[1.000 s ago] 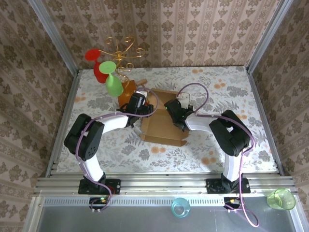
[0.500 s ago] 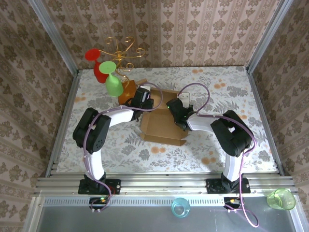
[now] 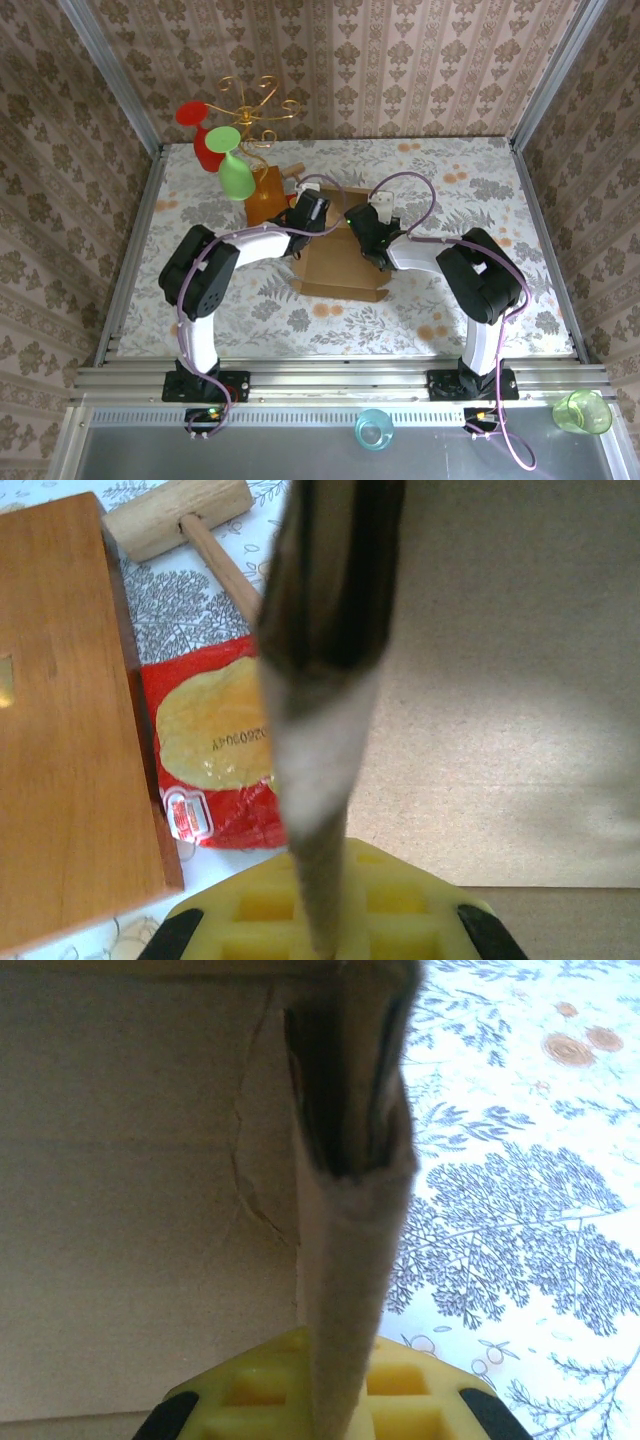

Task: Fold the paper box

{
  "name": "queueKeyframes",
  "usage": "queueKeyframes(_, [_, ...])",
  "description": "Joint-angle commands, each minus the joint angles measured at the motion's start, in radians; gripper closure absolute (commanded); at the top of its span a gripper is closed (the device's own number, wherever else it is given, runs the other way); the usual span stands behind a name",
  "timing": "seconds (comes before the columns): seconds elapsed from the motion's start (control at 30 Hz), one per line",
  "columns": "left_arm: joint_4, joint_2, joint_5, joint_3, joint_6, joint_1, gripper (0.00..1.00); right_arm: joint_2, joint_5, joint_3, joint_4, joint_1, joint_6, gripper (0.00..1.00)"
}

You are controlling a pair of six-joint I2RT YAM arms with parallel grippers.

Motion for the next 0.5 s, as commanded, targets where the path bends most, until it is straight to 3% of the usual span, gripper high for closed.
queueKeyframes(0.0, [-0.125, -0.038, -0.104, -0.058, -0.098, -0.009, 1.0, 0.024, 0.089, -0.012, -0.177, 0.006, 0.058, 1.0])
queueKeyframes(0.17, [-0.14, -0.074, -0.114, -0.094, -0.138, -0.022, 1.0, -0.006, -0.038, -0.056, -0.067, 0.006, -0.042, 0.98])
queueKeyframes(0.33, [-0.162, -0.091, -0.13, -0.098, -0.16, -0.036, 1.0, -0.14, -0.201, -0.18, 0.09, -0.008, -0.119, 0.71])
queueKeyframes(0.47, [-0.177, -0.082, -0.135, -0.085, -0.168, -0.041, 1.0, -0.223, -0.377, -0.24, 0.164, -0.048, -0.164, 0.56])
